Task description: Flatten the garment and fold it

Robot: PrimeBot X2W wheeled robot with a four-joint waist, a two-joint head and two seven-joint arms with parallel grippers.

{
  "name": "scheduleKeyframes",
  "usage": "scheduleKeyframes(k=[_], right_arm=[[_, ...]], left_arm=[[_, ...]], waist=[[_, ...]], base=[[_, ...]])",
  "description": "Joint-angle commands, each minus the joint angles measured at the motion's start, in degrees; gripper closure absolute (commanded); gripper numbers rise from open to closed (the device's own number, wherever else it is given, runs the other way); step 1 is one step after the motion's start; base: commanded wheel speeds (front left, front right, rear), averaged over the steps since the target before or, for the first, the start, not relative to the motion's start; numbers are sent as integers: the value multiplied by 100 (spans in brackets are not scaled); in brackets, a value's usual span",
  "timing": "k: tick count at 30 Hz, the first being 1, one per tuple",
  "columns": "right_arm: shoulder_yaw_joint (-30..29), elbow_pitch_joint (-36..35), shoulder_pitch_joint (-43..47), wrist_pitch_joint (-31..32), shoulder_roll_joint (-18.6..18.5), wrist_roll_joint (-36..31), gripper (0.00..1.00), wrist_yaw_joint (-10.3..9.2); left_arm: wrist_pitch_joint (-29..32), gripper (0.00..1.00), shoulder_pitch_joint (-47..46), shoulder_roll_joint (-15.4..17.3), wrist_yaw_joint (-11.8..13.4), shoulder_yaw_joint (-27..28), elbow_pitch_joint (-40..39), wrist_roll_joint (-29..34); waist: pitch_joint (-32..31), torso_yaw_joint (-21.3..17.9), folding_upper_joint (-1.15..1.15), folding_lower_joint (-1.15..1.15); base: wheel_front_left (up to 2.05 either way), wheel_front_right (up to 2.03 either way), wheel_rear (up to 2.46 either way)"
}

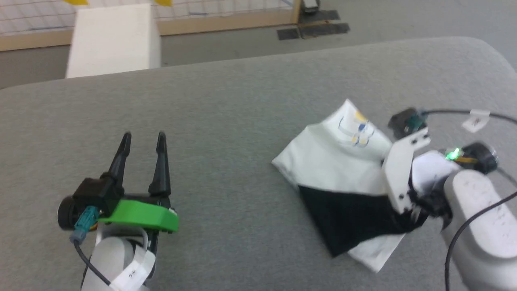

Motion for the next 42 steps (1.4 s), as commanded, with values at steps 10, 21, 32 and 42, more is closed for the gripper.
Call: scheduleKeyframes(k=[10,21,32,42], right_arm=[[-773,1215,-1573,-1209,-367,-1189,100,-10],[-1878,2107,-2293,-2207,-611,-2484,100,-10],[-2866,2650,-2394,-2796,-438,-3328,0,-10],[-3046,2583,-2154,-3295,-416,-3308,0,-10]], left_arm=[[-18,0,-759,496,-20,-197,-410,249],[215,0,-973,792,-17,-285,-731,308],[218,0,-907,806,43,-315,-716,234],[22,0,-571,521,118,-326,-295,9]], waist=[[1616,-1462,44,0],[2119,-1386,44,0],[1980,-1098,44,0],[1025,-855,44,0]], base=[[0,0,0],[0,0,0],[0,0,0],[0,0,0]])
